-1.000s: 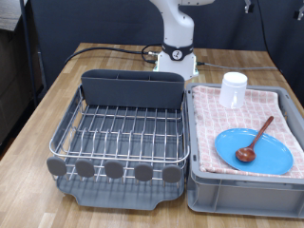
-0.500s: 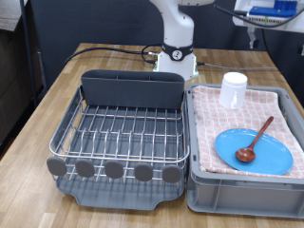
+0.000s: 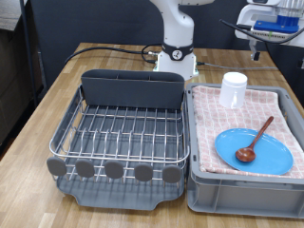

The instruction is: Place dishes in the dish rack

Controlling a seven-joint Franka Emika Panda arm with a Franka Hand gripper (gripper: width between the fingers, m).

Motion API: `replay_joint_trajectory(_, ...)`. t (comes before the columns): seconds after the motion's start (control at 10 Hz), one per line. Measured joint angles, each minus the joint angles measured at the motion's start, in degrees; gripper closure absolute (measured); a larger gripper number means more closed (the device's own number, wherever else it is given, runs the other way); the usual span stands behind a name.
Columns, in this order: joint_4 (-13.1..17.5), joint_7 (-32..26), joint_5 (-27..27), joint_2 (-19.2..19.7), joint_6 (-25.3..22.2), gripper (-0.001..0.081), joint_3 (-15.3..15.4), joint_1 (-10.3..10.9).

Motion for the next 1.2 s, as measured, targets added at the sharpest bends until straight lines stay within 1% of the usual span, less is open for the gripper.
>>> replay_joint_trajectory(0.2,0.9,5.6,-5.9,1.8,0.2,0.0004,2.0,0.2)
replay_joint_trajectory(0.3,1.0,8.5,-7.6,2.6,0.6,0.0004,2.7,0.4)
replay_joint_trajectory(0.5,0.5,12.7,-8.8,4.1,2.9,0.0004,3.4,0.4)
replay_joint_trajectory(0.7,-1.4,15.0,-11.0,5.6,7.6,0.0004,3.0,0.3)
replay_joint_trajectory(0.9,-2.3,17.1,-15.5,7.6,10.9,0.0004,2.3,0.2)
replay_joint_trajectory(1.2,-2.6,19.1,-19.2,10.6,13.6,0.0004,1.1,0.2)
